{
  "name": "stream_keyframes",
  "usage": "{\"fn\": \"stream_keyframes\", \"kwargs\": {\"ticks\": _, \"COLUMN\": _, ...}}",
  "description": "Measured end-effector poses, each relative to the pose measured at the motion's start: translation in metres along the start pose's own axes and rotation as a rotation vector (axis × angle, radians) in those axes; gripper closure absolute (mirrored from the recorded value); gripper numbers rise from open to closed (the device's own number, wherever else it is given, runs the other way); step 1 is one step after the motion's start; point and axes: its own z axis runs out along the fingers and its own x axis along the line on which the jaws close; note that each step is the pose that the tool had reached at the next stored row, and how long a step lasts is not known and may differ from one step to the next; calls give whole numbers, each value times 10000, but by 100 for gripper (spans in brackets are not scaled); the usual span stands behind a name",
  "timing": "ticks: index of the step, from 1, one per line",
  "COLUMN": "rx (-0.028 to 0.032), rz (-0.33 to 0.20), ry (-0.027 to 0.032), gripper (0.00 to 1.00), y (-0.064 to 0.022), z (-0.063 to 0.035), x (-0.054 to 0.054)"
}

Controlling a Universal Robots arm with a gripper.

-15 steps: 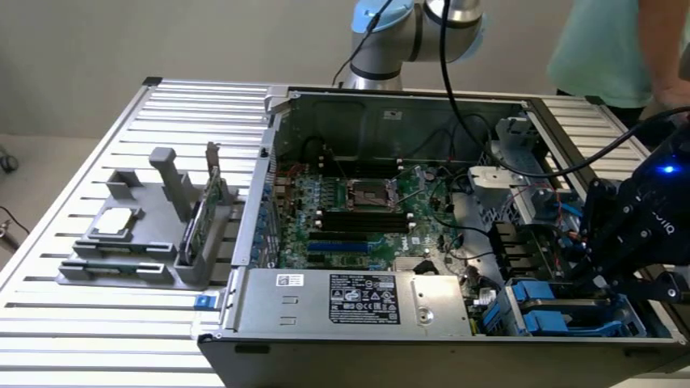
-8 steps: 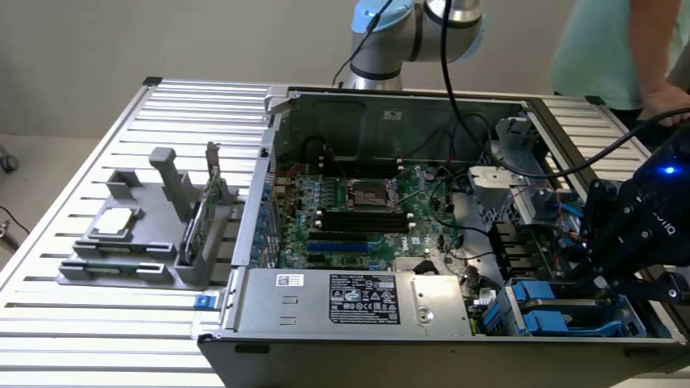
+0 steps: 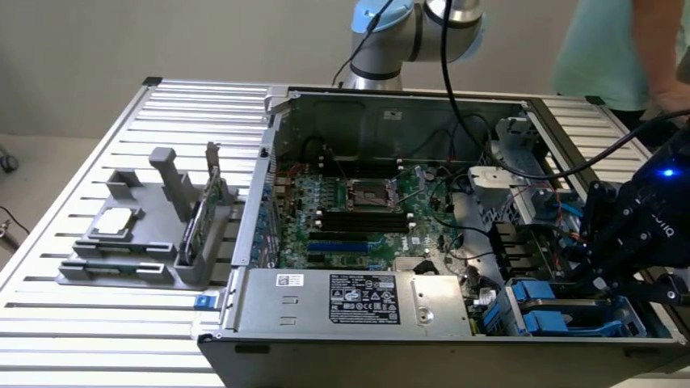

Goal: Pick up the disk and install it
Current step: 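Insert the first disk wire, then insert the second disk wire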

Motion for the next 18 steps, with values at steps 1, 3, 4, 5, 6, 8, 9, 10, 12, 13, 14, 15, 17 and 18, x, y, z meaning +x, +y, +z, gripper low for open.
{"fn": "stream_keyframes", "kwargs": {"ticks": 1, "rx": 0, "rz": 0, "ry": 0, "gripper": 83, "y": 0, "z": 1, "x": 0}}
{"fn": "stream_keyframes", "kwargs": {"ticks": 3, "rx": 0, "rz": 0, "ry": 1, "gripper": 83, "y": 0, "z": 2, "x": 0}}
{"fn": "stream_keyframes", "kwargs": {"ticks": 4, "rx": 0, "rz": 0, "ry": 2, "gripper": 83, "y": 0, "z": 3, "x": -1}}
{"fn": "stream_keyframes", "kwargs": {"ticks": 5, "rx": 0, "rz": 0, "ry": 2, "gripper": 83, "y": 0, "z": 3, "x": -1}}
{"fn": "stream_keyframes", "kwargs": {"ticks": 6, "rx": 0, "rz": 0, "ry": 2, "gripper": 83, "y": 0, "z": 3, "x": -1}}
{"fn": "stream_keyframes", "kwargs": {"ticks": 8, "rx": 0, "rz": 0, "ry": 1, "gripper": 83, "y": 0, "z": 2, "x": -1}}
{"fn": "stream_keyframes", "kwargs": {"ticks": 9, "rx": 0, "rz": 0, "ry": 2, "gripper": 83, "y": 0, "z": 3, "x": -1}}
{"fn": "stream_keyframes", "kwargs": {"ticks": 10, "rx": 0, "rz": 0, "ry": 1, "gripper": 83, "y": 0, "z": 2, "x": -1}}
{"fn": "stream_keyframes", "kwargs": {"ticks": 12, "rx": -5, "rz": -2, "ry": 6, "gripper": 82, "y": 1, "z": -11, "x": -2}}
{"fn": "stream_keyframes", "kwargs": {"ticks": 13, "rx": -1, "rz": -1, "ry": 3, "gripper": 82, "y": -2, "z": -36, "x": -2}}
{"fn": "stream_keyframes", "kwargs": {"ticks": 14, "rx": 0, "rz": -2, "ry": 0, "gripper": 75, "y": -4, "z": -69, "x": -1}}
{"fn": "stream_keyframes", "kwargs": {"ticks": 15, "rx": 0, "rz": -1, "ry": 3, "gripper": 75, "y": -8, "z": -110, "x": -1}}
{"fn": "stream_keyframes", "kwargs": {"ticks": 17, "rx": 0, "rz": 0, "ry": -1, "gripper": 75, "y": -16, "z": -202, "x": -2}}
{"fn": "stream_keyframes", "kwargs": {"ticks": 18, "rx": 1, "rz": 0, "ry": 1, "gripper": 75, "y": -20, "z": -247, "x": -1}}
